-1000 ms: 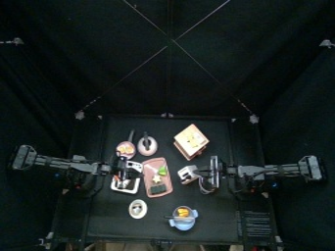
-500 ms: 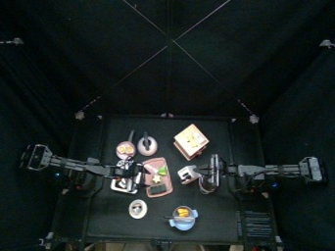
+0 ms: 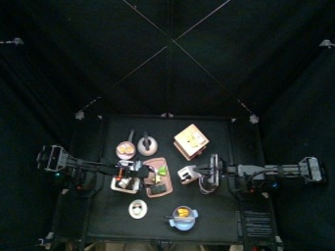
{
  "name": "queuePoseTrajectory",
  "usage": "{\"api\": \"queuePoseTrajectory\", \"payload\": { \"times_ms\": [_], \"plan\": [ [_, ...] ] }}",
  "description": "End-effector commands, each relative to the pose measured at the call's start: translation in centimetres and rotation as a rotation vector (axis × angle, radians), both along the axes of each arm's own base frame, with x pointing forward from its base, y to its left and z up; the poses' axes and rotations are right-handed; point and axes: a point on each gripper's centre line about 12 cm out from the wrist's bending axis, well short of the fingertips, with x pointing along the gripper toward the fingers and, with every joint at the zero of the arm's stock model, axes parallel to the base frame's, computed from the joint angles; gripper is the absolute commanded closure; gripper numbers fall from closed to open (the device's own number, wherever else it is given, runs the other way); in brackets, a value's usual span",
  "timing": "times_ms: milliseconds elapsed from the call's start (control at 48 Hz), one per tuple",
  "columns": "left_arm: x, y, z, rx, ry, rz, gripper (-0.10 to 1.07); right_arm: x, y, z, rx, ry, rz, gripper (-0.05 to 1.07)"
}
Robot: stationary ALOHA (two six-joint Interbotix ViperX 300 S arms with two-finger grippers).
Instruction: Grab starfruit bottom
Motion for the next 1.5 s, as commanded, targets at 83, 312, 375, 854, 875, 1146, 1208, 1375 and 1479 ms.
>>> {"api": "queuePoseTrajectory", "payload": {
  "times_ms": [83, 312, 375, 854, 875, 1146, 1208, 1375, 1479],
  "plan": [
    [1.3, 1.5, -0.5, 0.033, 0.044, 0.017, -0.05, 0.2, -0.2, 0.6, -0.001, -0.023, -0.008, 1.01],
    [2.1, 2.0, -1.7, 0.051, 0.118, 0.016, -0.05, 0.1, -0.2, 0.6, -0.001, -0.022, -0.009, 1.01],
    [2.2, 2.0, -1.9, 0.055, 0.125, 0.011, -0.05, 0.1, -0.3, 0.5, 0.001, -0.020, -0.013, 1.01],
    [3.3, 1.8, -3.3, 0.067, 0.158, -0.010, -0.05, 0.1, -0.5, 0.4, -0.002, -0.017, -0.019, 1.01],
    [3.4, 1.8, -3.4, 0.067, 0.160, -0.010, -0.05, 0.1, -0.5, 0.4, -0.002, -0.017, -0.019, 1.01],
    [3.5, 1.9, -3.9, 0.066, 0.172, -0.009, -0.05, 0.0, -0.6, 0.3, -0.003, -0.014, -0.023, 1.01],
    [3.4, 1.8, -3.9, 0.066, 0.175, -0.010, -0.05, 0.0, -0.6, 0.3, -0.003, -0.015, -0.023, 1.01],
    [3.4, 1.8, -4.0, 0.067, 0.183, -0.009, -0.04, 0.0, -0.6, 0.3, -0.003, -0.015, -0.023, 1.01],
    [3.3, 1.8, -3.9, 0.066, 0.191, -0.007, -0.04, 0.0, -0.6, 0.3, -0.001, -0.014, -0.024, 1.01]
  ]
}}
